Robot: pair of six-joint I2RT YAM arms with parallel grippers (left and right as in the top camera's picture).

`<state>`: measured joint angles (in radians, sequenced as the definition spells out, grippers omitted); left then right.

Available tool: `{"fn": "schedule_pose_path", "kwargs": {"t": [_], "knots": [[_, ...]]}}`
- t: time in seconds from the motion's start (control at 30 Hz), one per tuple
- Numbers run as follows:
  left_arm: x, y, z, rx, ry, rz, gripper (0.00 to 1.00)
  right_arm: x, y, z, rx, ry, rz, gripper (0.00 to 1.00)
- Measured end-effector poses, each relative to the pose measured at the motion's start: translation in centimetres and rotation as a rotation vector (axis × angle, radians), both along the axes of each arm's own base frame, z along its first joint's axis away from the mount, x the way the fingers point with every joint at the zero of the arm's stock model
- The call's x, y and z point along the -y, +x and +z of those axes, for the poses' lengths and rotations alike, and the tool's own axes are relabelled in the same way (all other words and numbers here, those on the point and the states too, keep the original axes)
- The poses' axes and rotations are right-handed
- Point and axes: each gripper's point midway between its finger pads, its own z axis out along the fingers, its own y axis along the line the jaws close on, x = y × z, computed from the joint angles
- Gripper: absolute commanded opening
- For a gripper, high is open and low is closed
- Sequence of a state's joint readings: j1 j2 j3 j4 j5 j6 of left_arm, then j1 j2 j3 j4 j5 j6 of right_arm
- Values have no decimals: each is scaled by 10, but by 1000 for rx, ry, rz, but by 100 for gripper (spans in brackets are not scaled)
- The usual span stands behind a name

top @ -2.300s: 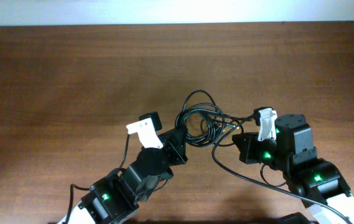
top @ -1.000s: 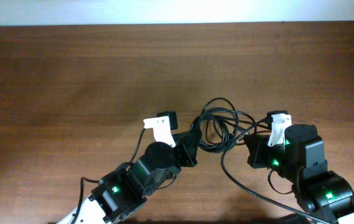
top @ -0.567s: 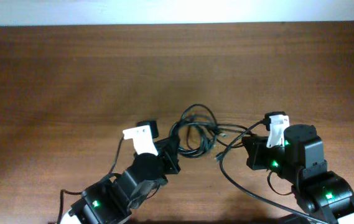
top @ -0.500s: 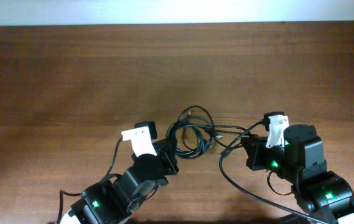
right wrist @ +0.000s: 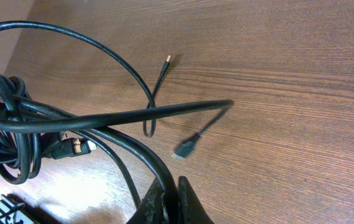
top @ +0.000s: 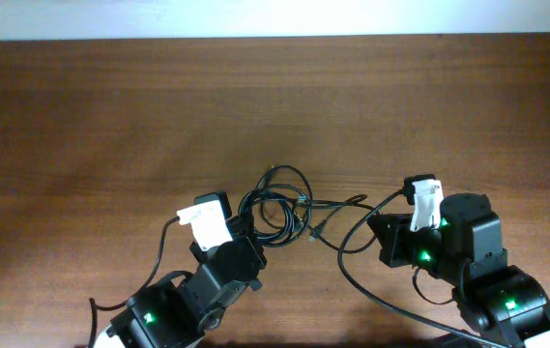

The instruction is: Untangle cables

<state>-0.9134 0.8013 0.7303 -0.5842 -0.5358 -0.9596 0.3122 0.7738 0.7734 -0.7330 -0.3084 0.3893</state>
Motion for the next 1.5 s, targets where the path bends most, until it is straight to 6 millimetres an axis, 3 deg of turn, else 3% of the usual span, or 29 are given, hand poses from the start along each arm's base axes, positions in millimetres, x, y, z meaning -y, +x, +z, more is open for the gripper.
{"fn": "schedule_pose_path", "kwargs": {"t": [0.13, 0.37, 0.8, 0.87, 1.17, 1.43, 1.47, 1.5], "knots": [[5, 3, 7, 23, -38, -5, 0, 1, 1, 0, 1, -5, -5, 4], [34, 9, 37, 85, -208, -83, 0, 9, 4, -3, 6, -37, -49, 4], [45, 0, 46, 62, -309, -137, 0, 15, 3, -8, -10, -63, -71, 4], [43, 0, 43, 57, -291, -135, 0, 16, 3, -8, -11, -66, -73, 4], [12, -12, -6, -56, 2, -151, 0, 18, 0, -12, -24, -85, -74, 4], [3, -13, -12, -52, 103, -168, 0, 15, -3, -13, -38, -73, -56, 4], [1, -14, -14, -52, 135, -180, 0, 14, -4, -13, -41, -70, -52, 4], [-1, -15, -16, -49, 168, -193, 0, 13, -4, -13, -42, -68, -48, 17]]}}
